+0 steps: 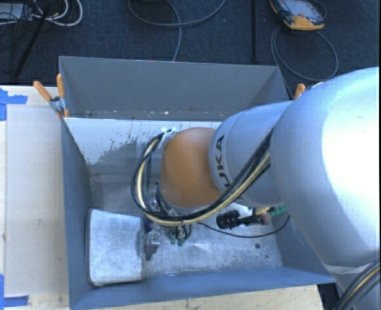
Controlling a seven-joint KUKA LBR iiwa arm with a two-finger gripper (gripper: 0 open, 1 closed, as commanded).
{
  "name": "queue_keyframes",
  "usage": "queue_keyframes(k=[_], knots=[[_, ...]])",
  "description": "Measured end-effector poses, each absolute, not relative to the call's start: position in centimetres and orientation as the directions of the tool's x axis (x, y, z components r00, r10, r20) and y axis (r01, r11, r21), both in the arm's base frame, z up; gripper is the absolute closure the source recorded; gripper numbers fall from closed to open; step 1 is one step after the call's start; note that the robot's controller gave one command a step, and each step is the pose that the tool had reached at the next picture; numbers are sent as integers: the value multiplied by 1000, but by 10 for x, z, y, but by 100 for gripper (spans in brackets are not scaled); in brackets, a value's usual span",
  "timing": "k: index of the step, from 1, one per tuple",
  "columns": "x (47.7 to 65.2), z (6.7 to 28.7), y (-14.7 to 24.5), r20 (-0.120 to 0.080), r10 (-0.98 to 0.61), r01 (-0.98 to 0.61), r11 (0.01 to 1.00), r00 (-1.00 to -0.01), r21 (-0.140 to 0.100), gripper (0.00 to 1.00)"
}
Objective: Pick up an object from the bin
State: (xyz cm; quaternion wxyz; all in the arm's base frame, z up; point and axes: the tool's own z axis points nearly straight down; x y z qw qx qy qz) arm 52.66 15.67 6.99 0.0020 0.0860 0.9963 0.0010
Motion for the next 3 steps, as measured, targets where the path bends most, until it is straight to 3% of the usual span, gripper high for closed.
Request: queue_keyframes(k=[1, 2, 3], knots=[[546, 71, 169, 3, 384, 384, 923, -923, -3, 0], [577, 75, 211, -2, 383, 383, 924, -924, -1, 0], [526, 77, 194, 5, 226, 226, 974, -974, -4, 0]])
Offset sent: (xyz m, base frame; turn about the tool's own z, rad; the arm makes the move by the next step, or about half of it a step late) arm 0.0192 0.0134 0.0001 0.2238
